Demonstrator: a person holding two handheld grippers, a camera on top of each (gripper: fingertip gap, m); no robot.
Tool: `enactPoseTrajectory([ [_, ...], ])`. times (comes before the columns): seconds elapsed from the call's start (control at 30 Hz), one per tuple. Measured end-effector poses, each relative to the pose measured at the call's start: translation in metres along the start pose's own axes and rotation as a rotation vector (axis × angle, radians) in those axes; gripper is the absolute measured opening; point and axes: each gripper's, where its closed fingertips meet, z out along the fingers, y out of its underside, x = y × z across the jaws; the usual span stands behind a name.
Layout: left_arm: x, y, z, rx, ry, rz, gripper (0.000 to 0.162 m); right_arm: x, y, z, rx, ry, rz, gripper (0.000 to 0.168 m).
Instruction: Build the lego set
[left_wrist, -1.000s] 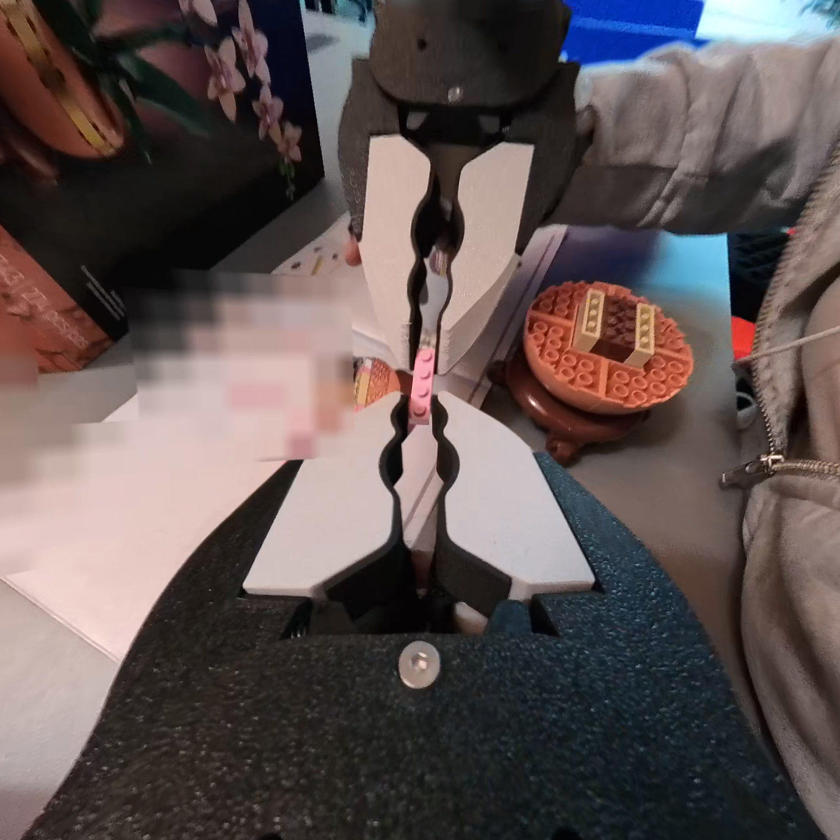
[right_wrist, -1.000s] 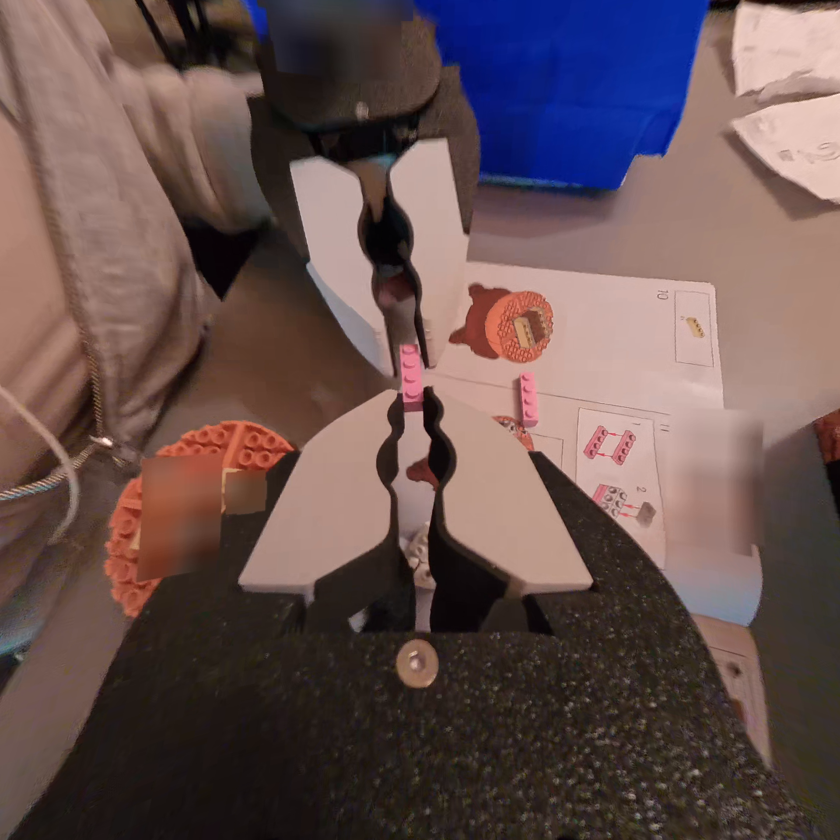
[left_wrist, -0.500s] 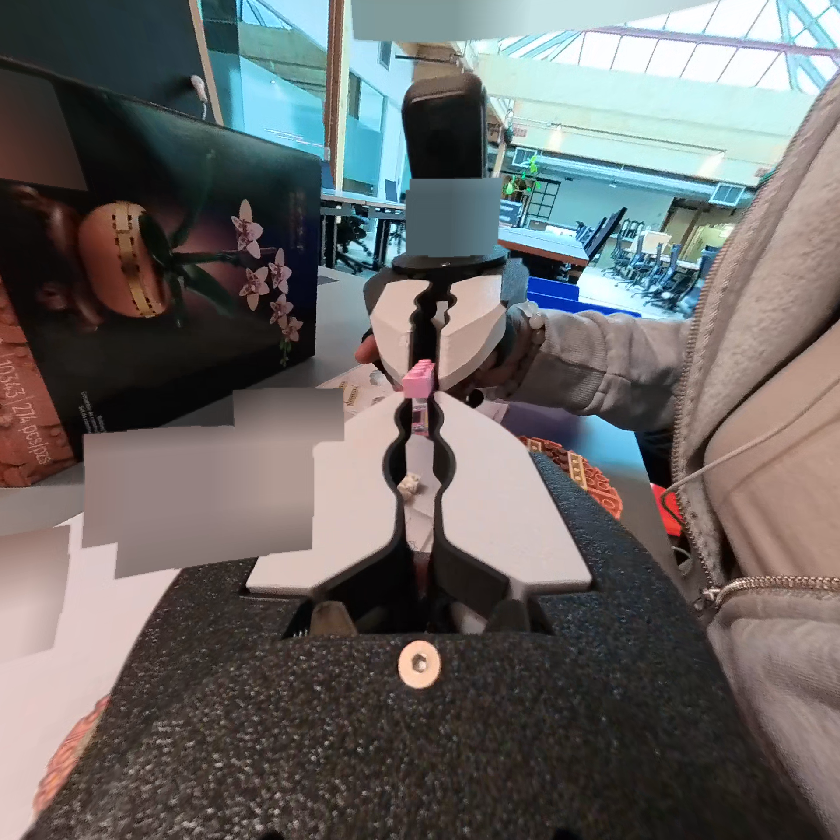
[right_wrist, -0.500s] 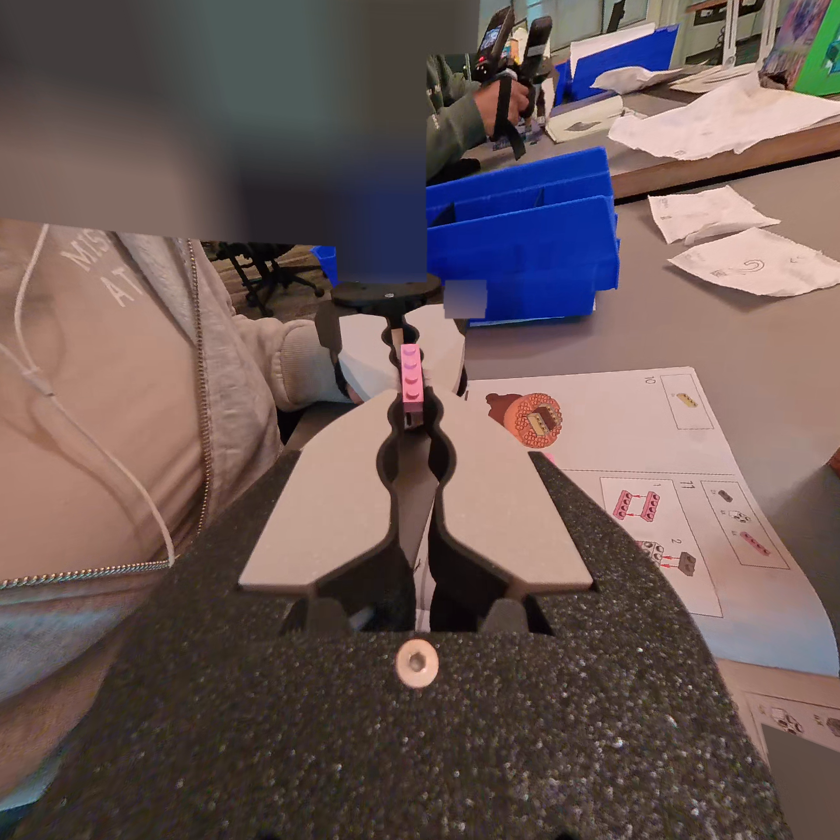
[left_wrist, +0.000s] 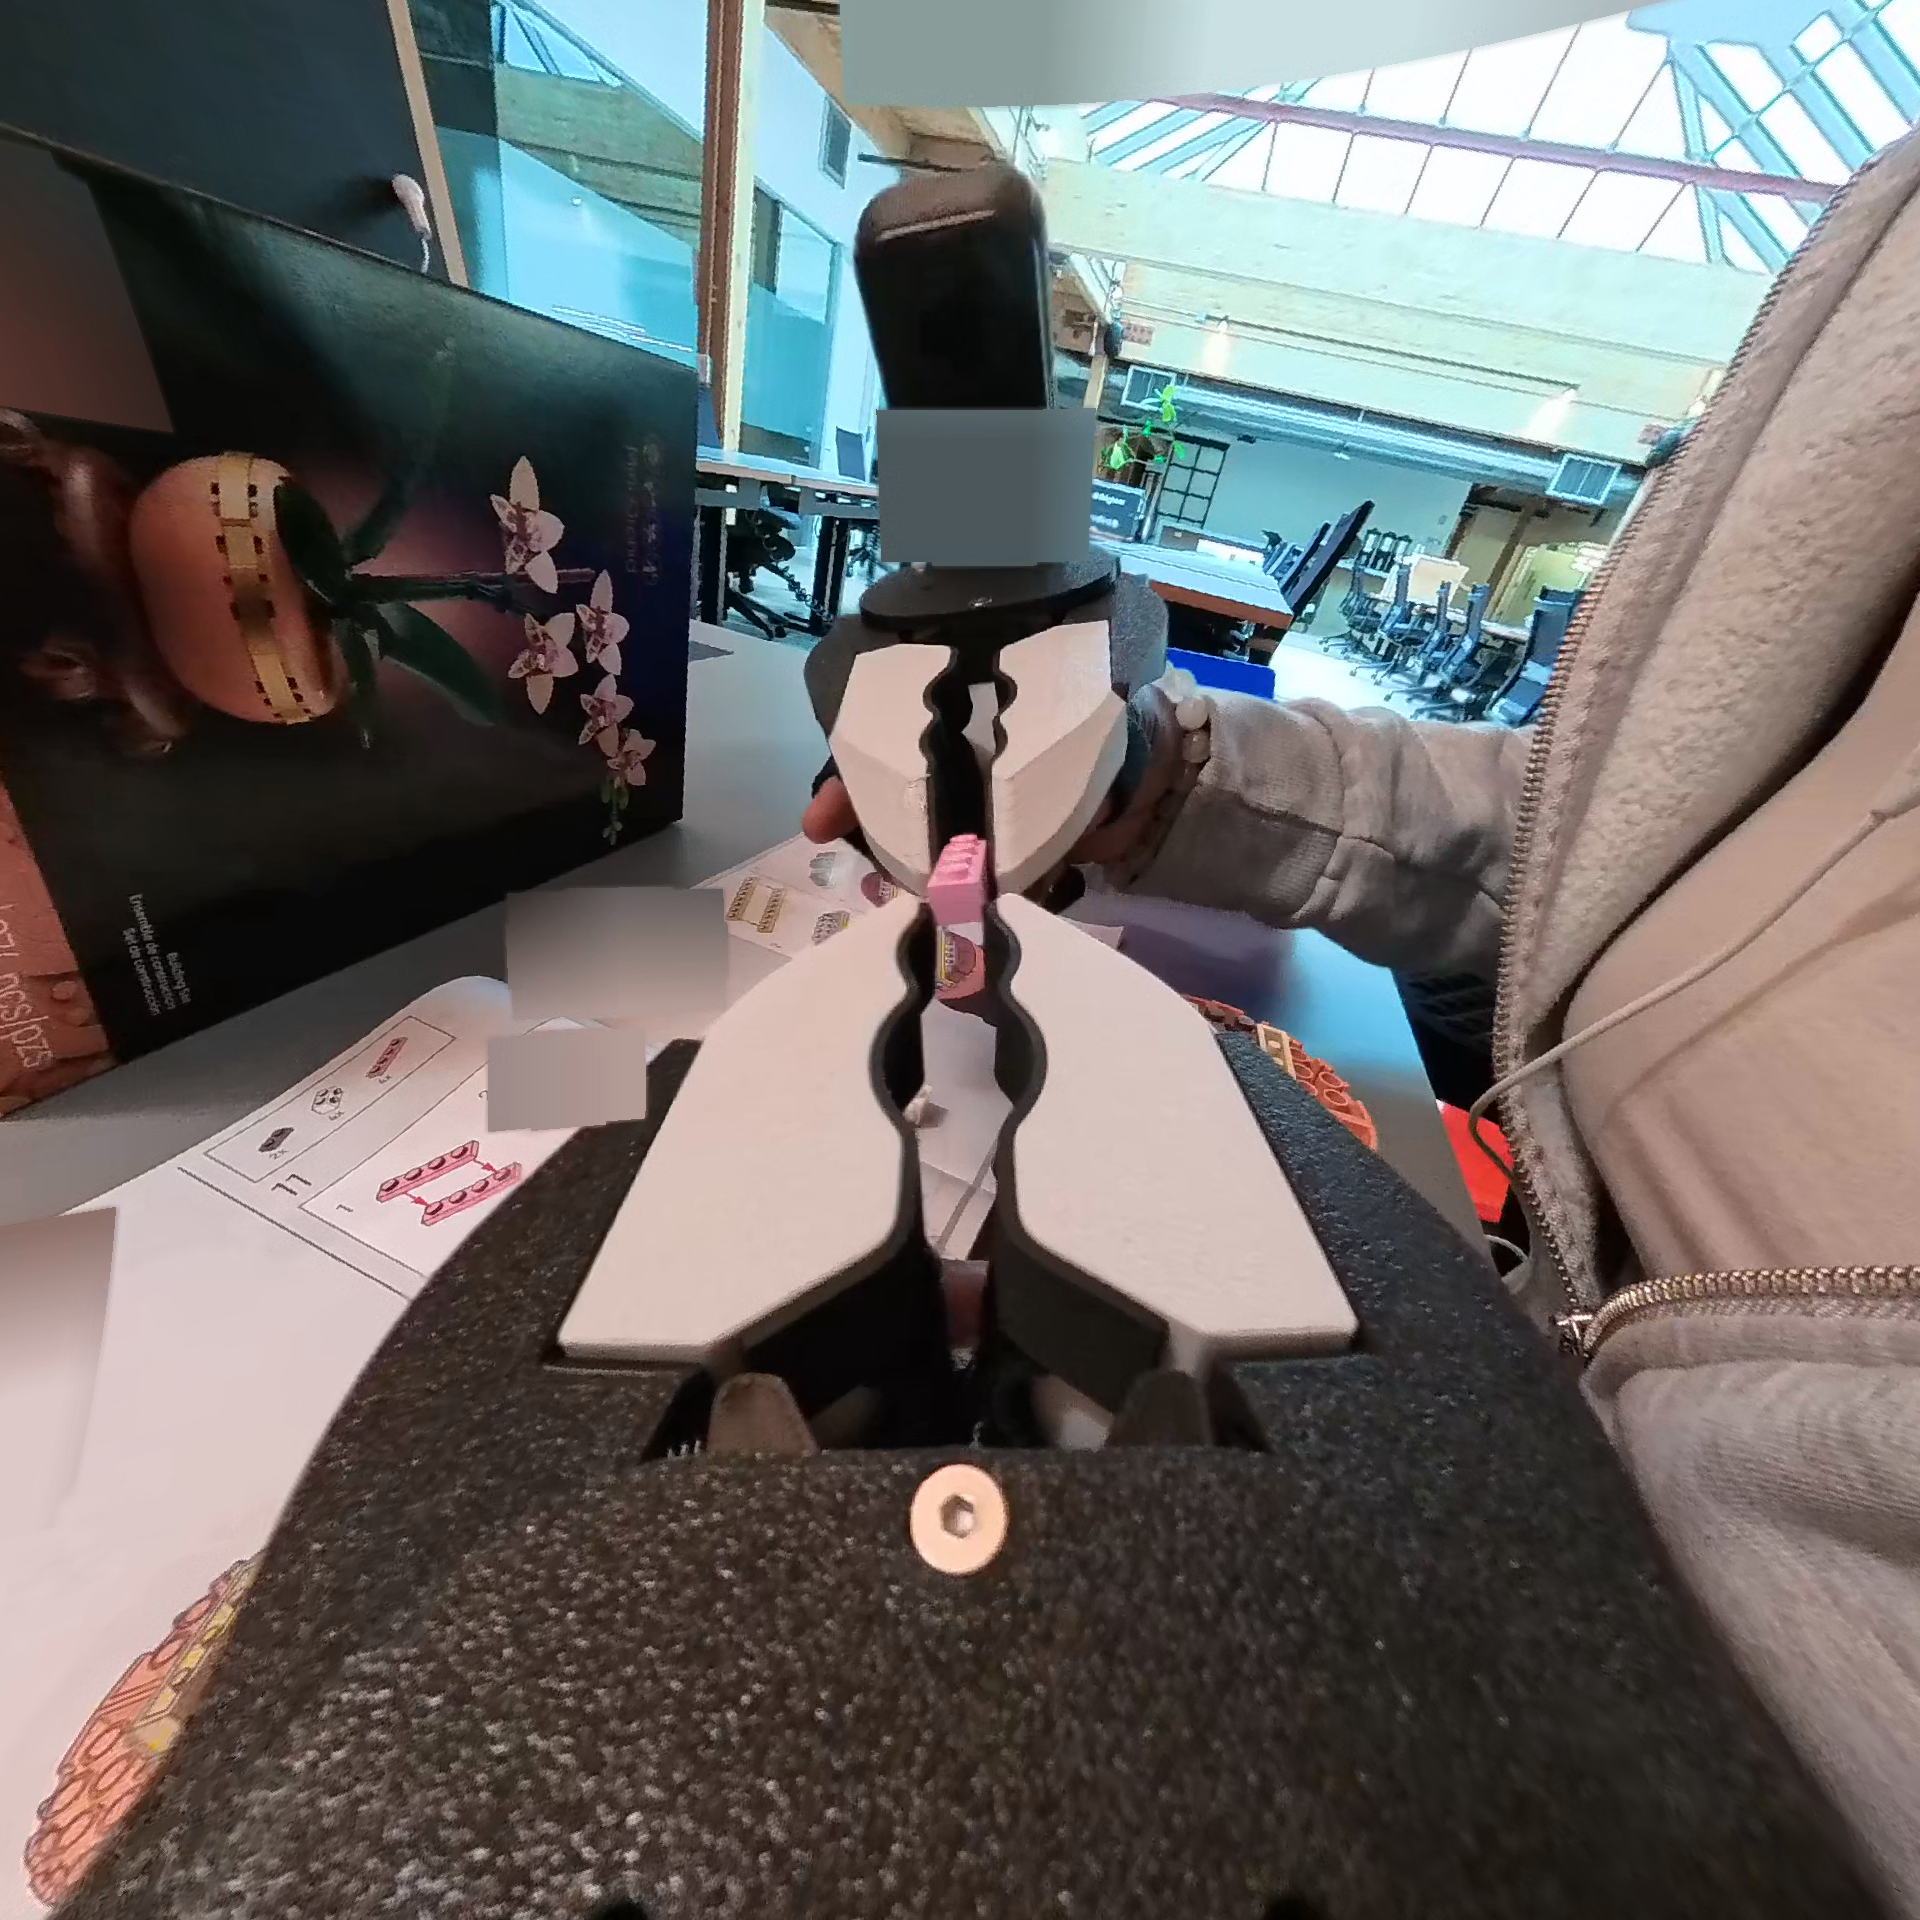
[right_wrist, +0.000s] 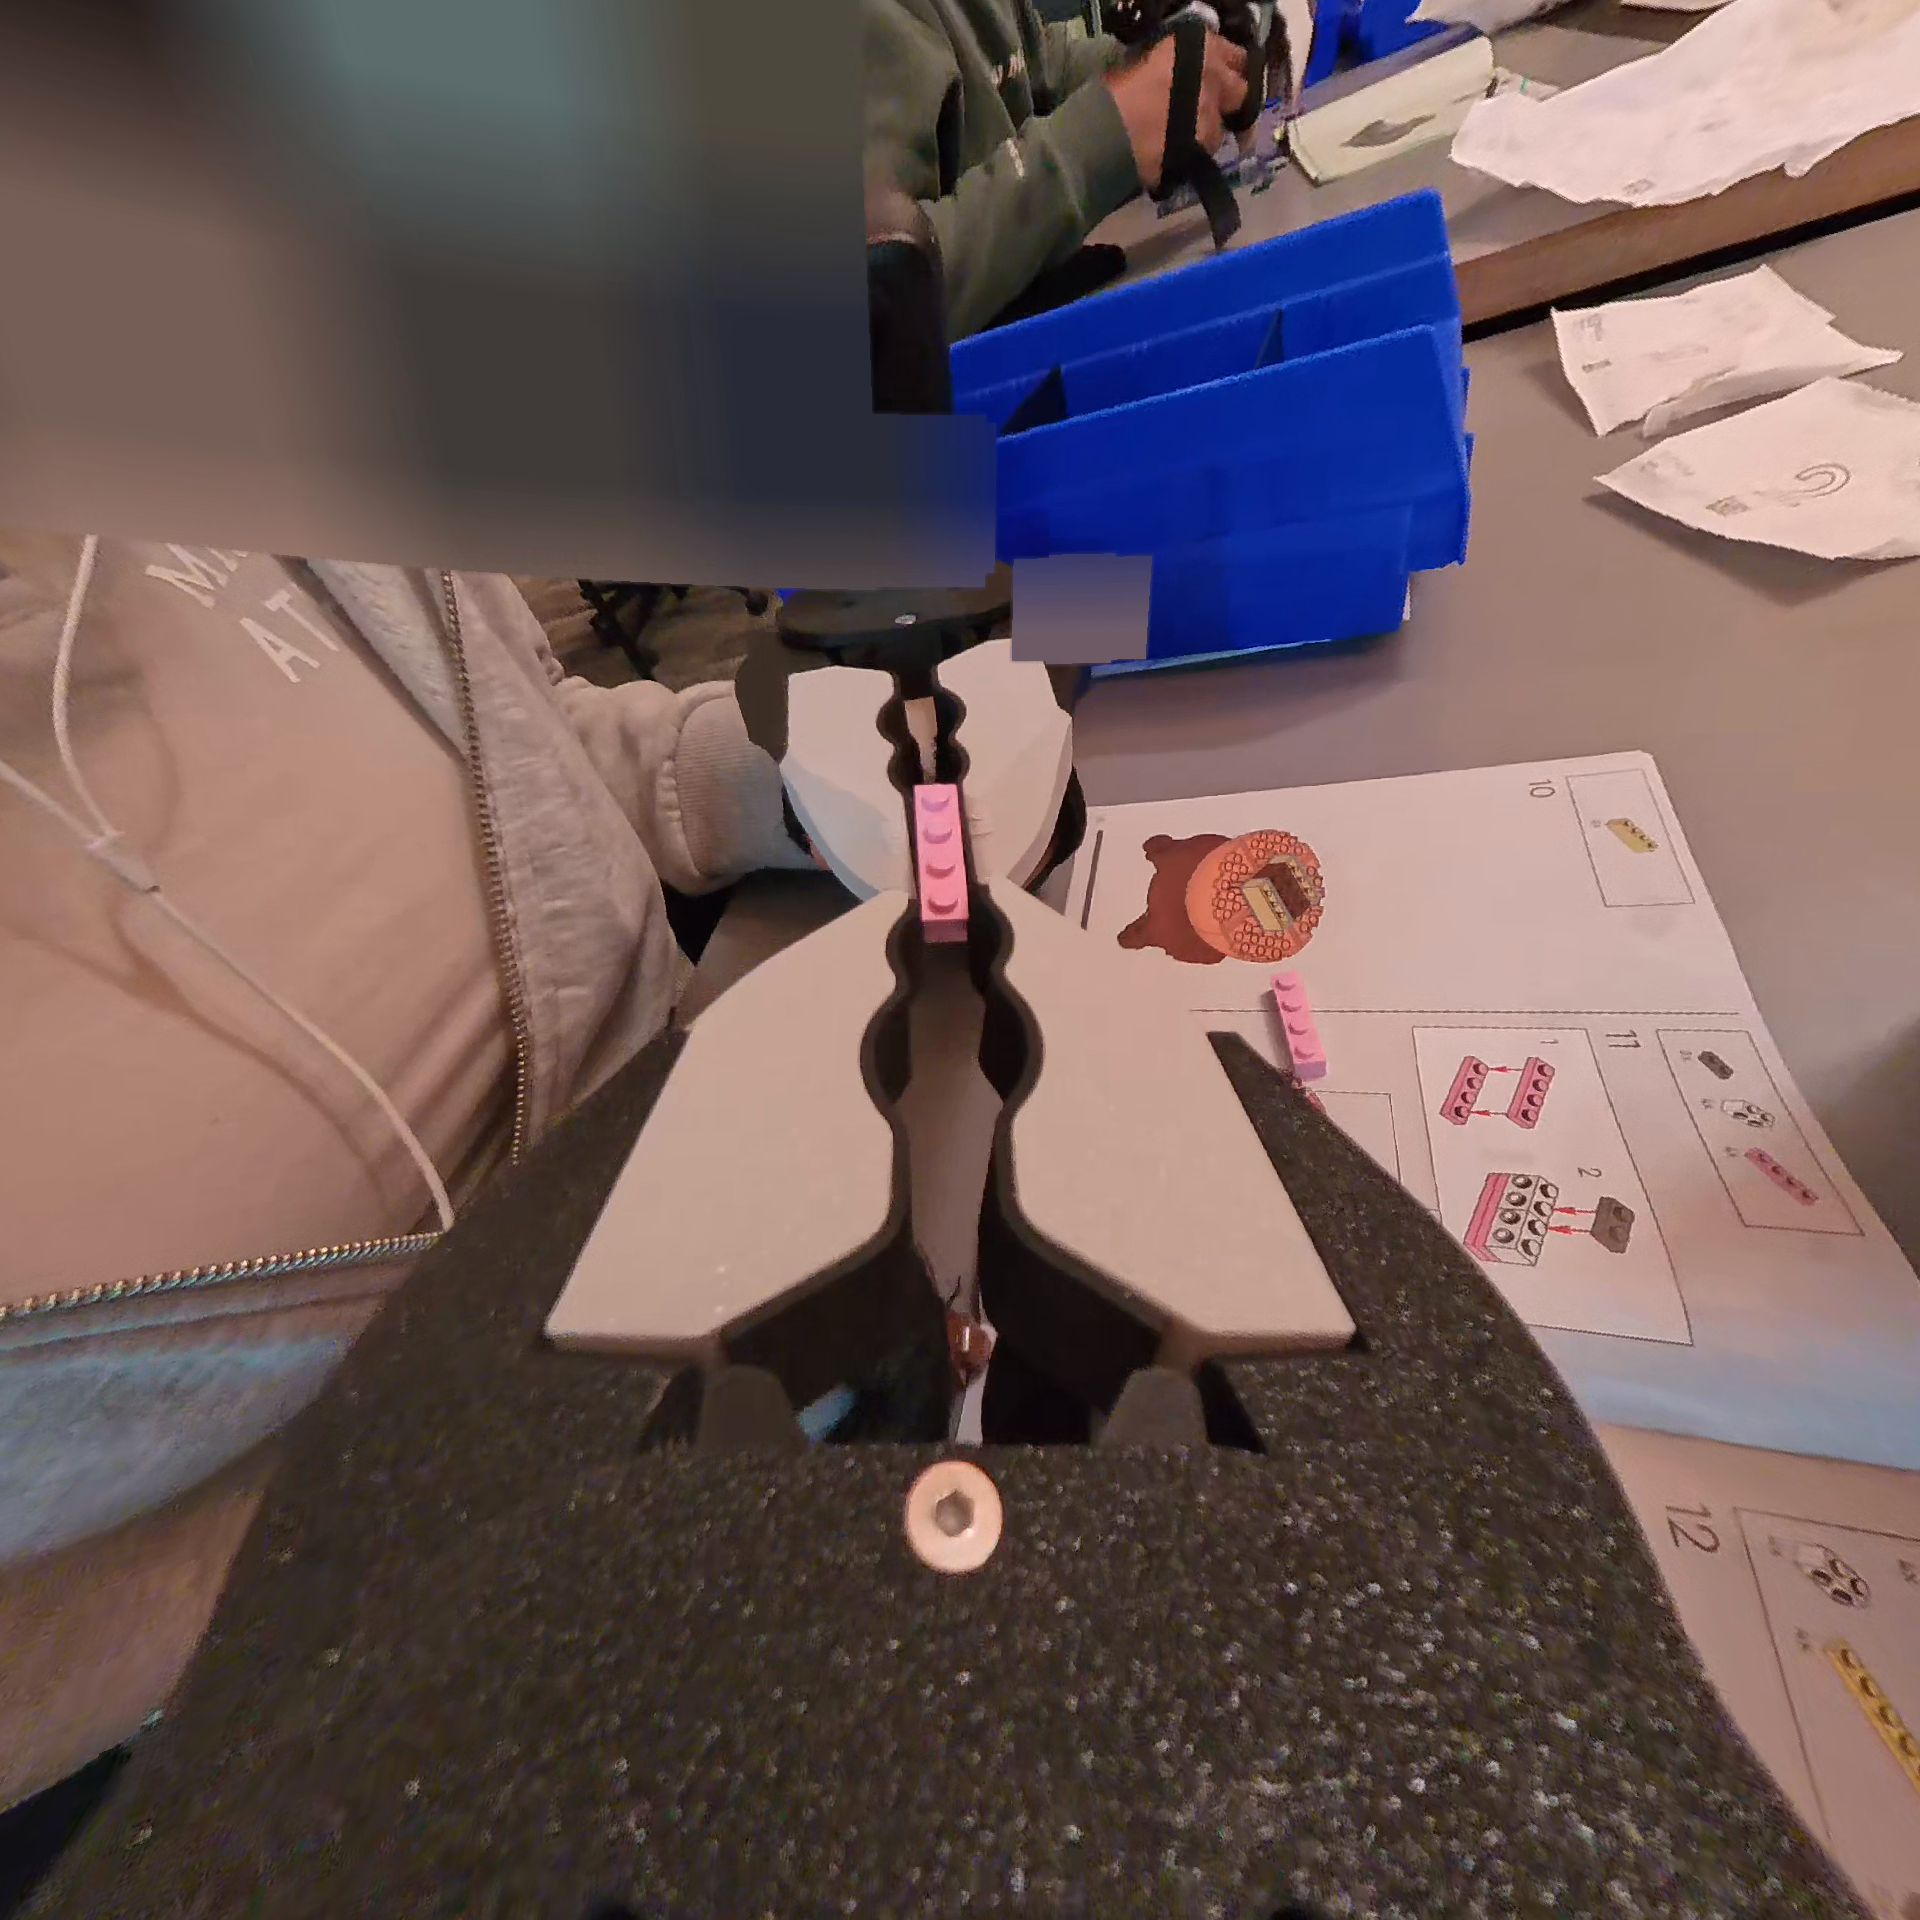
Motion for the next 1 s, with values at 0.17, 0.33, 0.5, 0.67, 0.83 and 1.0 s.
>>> enactPoseTrajectory([
  [0.17,0.001,-0.001,0.0,0.013,0.008,0.004,0.007,0.0,-0.001,0.001,-0.008,0.013,-0.017,0.008],
  [0.33,0.002,-0.002,-0.006,0.026,0.014,0.022,0.006,0.01,0.003,-0.014,-0.071,0.094,-0.051,0.036],
  [0.5,-0.006,-0.001,-0.015,0.014,-0.015,0.019,0.007,0.036,0.058,-0.053,-0.518,0.247,-0.142,0.041],
  [0.67,-0.006,0.001,-0.013,-0.004,-0.008,0.025,0.007,0.045,0.08,-0.05,-0.667,0.247,-0.191,0.02],
  [0.83,-0.002,0.004,-0.012,-0.018,0.015,0.031,0.007,0.068,0.08,-0.052,-0.663,0.258,-0.2,0.025],
  [1.0,-0.002,0.003,-0.012,-0.014,0.021,0.025,0.007,0.071,0.091,-0.048,-0.692,0.12,-0.173,0.023],
])
